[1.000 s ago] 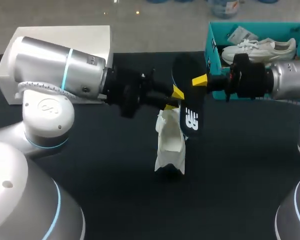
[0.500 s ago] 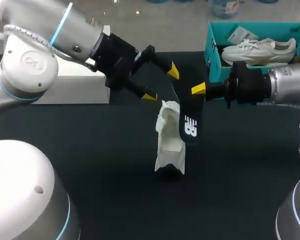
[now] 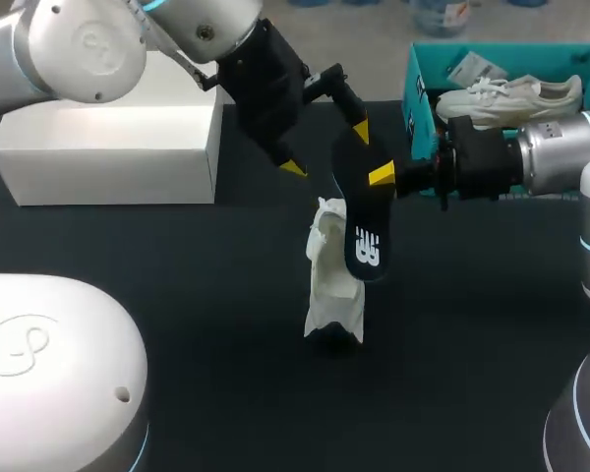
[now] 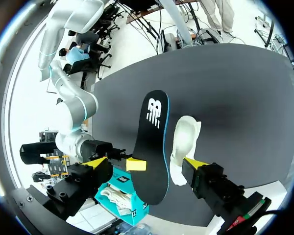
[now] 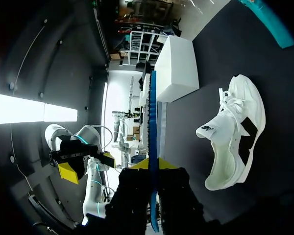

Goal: Take the shoe out of the shoebox, open the shoe tongue, remove and reinsert the insole, then place the shoe into the shoebox

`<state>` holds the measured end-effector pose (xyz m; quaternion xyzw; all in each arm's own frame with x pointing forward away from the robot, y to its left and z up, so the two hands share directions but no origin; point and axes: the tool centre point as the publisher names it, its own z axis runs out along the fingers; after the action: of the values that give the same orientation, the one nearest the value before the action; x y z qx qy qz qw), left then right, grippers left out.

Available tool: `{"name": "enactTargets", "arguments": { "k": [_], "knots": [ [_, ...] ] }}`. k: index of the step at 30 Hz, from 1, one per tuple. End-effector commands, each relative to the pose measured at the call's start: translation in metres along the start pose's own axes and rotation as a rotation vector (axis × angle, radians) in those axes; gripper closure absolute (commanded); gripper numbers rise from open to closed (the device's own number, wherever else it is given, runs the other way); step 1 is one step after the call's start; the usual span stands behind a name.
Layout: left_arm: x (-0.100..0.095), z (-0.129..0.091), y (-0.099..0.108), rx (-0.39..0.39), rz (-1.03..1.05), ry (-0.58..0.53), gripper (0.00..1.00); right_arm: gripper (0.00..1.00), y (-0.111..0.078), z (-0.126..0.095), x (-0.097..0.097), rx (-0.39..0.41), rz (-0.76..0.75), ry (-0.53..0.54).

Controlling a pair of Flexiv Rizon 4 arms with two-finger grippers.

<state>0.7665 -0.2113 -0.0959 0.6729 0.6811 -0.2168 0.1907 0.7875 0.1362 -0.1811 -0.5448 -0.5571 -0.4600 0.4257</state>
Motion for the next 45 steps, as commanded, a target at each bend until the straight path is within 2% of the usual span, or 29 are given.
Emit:
{"name": "enactTargets", "arguments": {
  "k": [1,4,12,20,31,34,37,42,45],
  "knots": [
    [-0.01,-0.003,0.005,0.024,-0.01,0.358,0.0,1.0,0.004,0.005,0.0,0.008,0.001,-0.004],
    [-0.013,-0.006,0.007,0.025,-0.004,0.422,0.0,1.0,0.004,0.007,-0.001,0.012,0.001,-0.003],
    [-0.022,-0.008,0.011,-0.005,0.023,0.472,0.0,1.0,0.006,0.012,-0.004,0.018,0.006,0.004],
    [-0.03,-0.006,0.008,0.005,0.022,0.449,0.0,1.0,0.008,0.011,-0.003,0.014,0.0,0.008],
    [-0.027,-0.003,0.007,0.016,0.006,0.413,0.0,1.0,0.006,0.01,-0.004,0.01,-0.002,0.008],
    [-0.027,-0.003,0.005,0.026,-0.003,0.348,0.0,1.0,0.006,0.01,-0.005,0.012,0.001,0.008],
    [-0.026,-0.001,0.007,0.032,-0.03,0.221,0.0,1.0,0.004,0.008,-0.004,0.01,0.0,0.01],
    [-0.014,0.006,0.011,0.033,-0.016,-0.035,0.0,1.0,0.0,-0.002,-0.002,-0.017,-0.007,0.021],
    [-0.005,0.01,0.011,0.042,0.0,-0.151,0.0,1.0,-0.001,-0.008,0.001,-0.026,-0.01,0.016]
  ]
}}
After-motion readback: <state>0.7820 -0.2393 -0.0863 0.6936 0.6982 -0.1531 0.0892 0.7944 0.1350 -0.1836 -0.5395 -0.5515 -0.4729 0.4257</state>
